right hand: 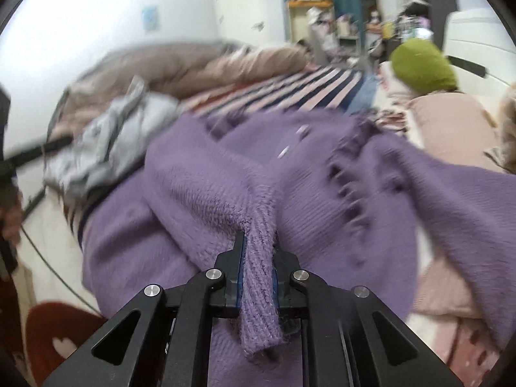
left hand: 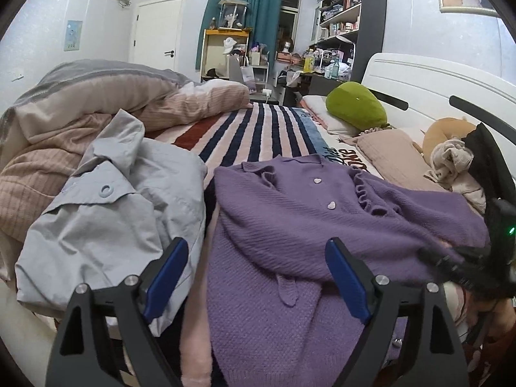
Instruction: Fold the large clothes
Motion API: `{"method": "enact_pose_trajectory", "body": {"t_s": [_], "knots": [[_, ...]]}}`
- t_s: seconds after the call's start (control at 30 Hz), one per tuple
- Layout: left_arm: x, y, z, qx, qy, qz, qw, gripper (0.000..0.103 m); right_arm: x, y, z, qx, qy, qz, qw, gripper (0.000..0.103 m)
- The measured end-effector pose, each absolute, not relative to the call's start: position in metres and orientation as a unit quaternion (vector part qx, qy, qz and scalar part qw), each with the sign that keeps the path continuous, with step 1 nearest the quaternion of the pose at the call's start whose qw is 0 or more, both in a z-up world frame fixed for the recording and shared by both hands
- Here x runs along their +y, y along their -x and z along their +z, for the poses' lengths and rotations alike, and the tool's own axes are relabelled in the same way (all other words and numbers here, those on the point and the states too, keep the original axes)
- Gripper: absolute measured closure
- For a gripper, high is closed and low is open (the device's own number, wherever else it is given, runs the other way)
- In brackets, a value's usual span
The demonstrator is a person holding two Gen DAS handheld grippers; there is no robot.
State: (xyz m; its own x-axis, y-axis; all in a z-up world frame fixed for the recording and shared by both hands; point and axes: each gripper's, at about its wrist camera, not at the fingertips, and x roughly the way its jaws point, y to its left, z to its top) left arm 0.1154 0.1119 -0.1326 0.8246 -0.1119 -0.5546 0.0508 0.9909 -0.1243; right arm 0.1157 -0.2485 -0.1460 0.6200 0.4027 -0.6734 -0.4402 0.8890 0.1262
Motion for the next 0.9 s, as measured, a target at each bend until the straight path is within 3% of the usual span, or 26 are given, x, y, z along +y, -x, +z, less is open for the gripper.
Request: {"method": "enact_pose_trajectory", "body": {"t_s": [0.27,0.47,0.57,0.7,0.9], "knots": [[0.087,-0.137,-0.128,0.282,0.044,-0.055,0.957,0.013,-0.309,-0.107,-0.124,0.350,-0.016,0.179,0.919,0.097],[0.072,-0.161,-0.140,0.289,0.035,-0.054,0.955,0.011,-0.318,-0.117,-0.169,0.411,-0.030,0.191,0.891,0.096],[0.064,-0.170,-0.147,0.286,0.030,-0.044,0.957,0.011,-0.319,-0.120,-0.184,0.425,-0.061,0.202,0.880,0.090],[0.053,-0.178,-0.153,0.274,0.011,-0.033,0.961,0.011,-0.330,-0.122,-0.186,0.429,-0.080,0.191,0.879,0.061],[0.050,-0.189,-0.156,0.263,0.030,-0.050,0.963,0.006,-0.378,-0.106,-0.163,0.360,-0.146,0.139,0.911,0.038]]}}
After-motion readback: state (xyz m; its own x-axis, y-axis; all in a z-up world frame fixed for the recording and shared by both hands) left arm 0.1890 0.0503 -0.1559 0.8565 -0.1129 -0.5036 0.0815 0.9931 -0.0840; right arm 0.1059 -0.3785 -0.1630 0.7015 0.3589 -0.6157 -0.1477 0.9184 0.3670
